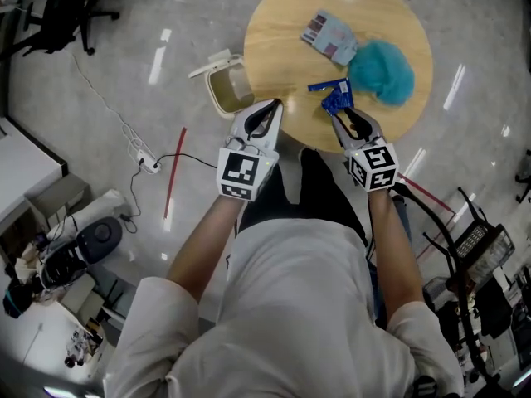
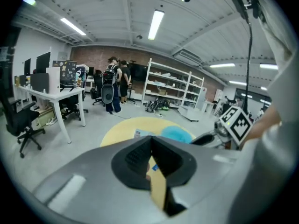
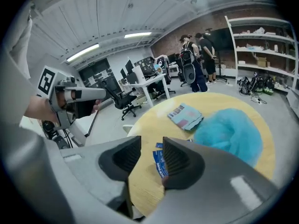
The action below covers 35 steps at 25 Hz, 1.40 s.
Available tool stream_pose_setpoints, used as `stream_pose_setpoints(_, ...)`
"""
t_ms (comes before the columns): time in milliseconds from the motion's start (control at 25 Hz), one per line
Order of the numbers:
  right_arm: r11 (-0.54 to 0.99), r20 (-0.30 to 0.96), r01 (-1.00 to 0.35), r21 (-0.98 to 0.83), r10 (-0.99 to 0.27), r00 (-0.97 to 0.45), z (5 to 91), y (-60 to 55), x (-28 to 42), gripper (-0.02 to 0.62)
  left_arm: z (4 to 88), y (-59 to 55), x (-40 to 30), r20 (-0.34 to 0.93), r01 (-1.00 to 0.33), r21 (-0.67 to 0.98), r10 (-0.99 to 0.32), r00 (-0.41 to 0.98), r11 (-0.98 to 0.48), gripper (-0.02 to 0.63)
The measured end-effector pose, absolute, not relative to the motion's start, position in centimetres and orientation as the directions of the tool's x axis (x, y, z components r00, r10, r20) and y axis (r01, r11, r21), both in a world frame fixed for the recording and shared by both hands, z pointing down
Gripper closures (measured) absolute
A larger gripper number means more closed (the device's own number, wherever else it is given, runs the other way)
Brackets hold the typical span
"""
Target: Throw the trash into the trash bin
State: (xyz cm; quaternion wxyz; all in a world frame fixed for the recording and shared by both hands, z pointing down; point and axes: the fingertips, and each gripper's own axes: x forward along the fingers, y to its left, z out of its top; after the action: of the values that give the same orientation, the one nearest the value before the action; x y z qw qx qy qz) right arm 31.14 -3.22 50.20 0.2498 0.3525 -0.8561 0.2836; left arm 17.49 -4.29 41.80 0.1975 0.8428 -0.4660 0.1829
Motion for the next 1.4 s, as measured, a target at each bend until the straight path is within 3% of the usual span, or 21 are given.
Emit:
stream_pose_setpoints(440, 0.545, 0.739, -0.807, -0.230, -0.442, -0.509, 57.1, -3.6, 29.7, 0.396, 44.3, -2.6, 14.2, 0.524, -0.886, 0.184, -0.720, 0.455, -0.426, 0.601)
stream_pose_setpoints(720, 0.559, 0.819, -0.826, -0.071, -0.440, -0.368, 60.2, -3.8, 29.4, 0.310, 45.8, -2.1, 12.2, 0.536, -0.897, 0.195, -0.722, 0.436, -0.397, 0.601)
stream_pose_setpoints(960, 0.533, 0.850, -0.846, 0.003, -0.447, -0.279, 61.8, -4.0, 29.6, 0.305, 46.4, -1.9, 11.1, 0.541, -0.903, 0.202, -0.725, 0.426, -0.380, 0.601)
stream_pose_setpoints(1080, 0.503, 0.852, -0.864, 0.013, -0.458, -0.254, 62.2, -4.4, 29.8, 0.351, 46.7, -1.7, 10.6, 0.543, -0.906, 0.206, -0.726, 0.421, -0.370, 0.601)
stream_pose_setpoints(1240, 0.469, 0.846, -0.882, 0.051, -0.490, -0.211, 61.8, -5.2, 30.4, 0.482, 47.1, -1.4, 9.8, 0.548, -0.910, 0.214, -0.727, 0.413, -0.355, 0.601)
stream_pose_setpoints(1400, 0.459, 0.842, -0.885, 0.075, -0.504, -0.190, 61.3, -5.6, 31.1, 0.538, 47.4, -1.1, 9.3, 0.550, -0.913, 0.219, -0.729, 0.407, -0.343, 0.601)
